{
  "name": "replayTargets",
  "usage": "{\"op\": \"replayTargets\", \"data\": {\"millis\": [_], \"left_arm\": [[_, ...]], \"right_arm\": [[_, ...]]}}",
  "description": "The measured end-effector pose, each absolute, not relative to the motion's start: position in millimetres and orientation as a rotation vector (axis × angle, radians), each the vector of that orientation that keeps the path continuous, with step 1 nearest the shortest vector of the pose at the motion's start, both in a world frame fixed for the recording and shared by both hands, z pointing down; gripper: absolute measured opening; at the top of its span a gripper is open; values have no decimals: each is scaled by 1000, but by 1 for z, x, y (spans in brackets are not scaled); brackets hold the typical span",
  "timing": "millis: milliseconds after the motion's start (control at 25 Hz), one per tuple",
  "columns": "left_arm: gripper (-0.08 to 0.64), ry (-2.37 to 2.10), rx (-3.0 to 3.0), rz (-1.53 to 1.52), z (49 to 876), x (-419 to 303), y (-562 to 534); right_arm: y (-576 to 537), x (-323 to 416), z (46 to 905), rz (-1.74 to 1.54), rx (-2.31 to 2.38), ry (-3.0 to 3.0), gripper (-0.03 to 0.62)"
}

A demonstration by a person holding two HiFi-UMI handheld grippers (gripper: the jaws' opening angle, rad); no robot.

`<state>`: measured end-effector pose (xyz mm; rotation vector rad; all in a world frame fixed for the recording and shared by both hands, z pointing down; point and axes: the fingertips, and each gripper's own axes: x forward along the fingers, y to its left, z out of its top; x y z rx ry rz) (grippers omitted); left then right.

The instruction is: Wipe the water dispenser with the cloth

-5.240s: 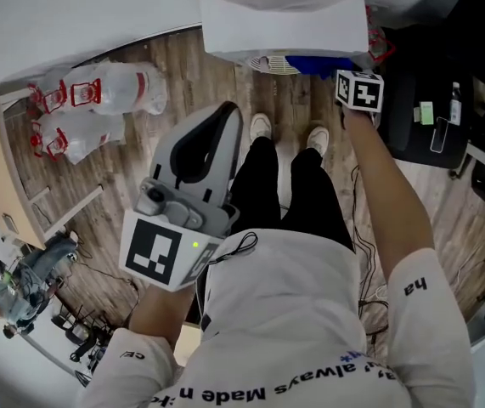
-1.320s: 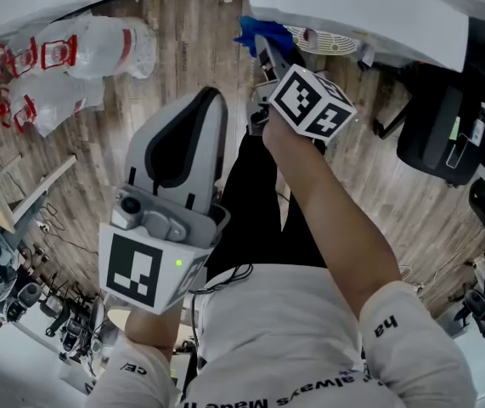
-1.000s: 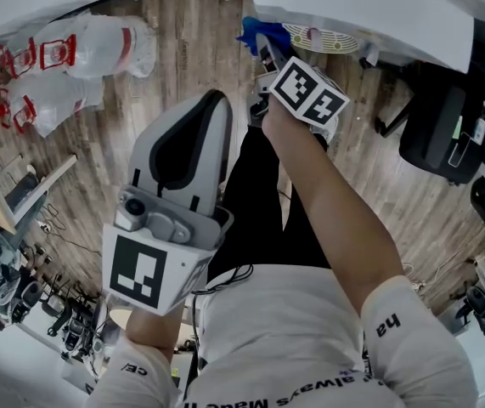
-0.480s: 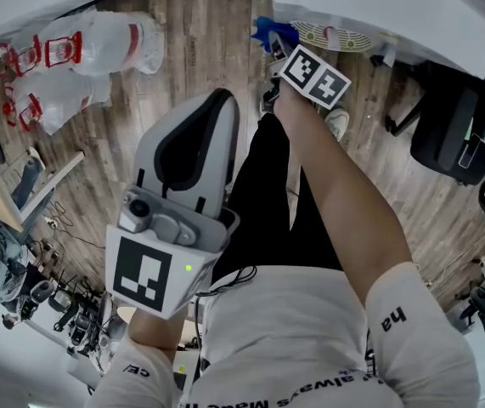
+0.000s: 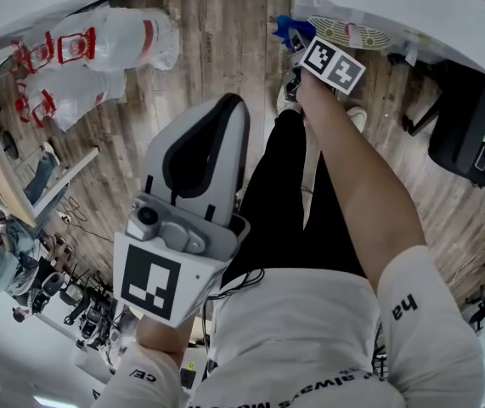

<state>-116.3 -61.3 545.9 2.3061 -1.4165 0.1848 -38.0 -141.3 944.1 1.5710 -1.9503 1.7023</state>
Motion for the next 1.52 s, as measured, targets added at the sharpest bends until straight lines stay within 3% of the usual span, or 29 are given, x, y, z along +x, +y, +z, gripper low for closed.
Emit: {"op": "replayTargets", "data": {"millis": [320, 760, 1520], "left_arm": [[21, -1418, 2314, 216, 547, -118, -50], [21, -1432, 2326, 155, 509, -103, -36], [21, -1379, 2516, 3, 358, -26, -14]], "right_arm": [[-140, -36, 954, 1610, 1478, -2016, 114], [-60, 29, 857, 1045, 1152, -2248, 114], [-4, 133, 443, 449, 1218, -2596, 115]]}}
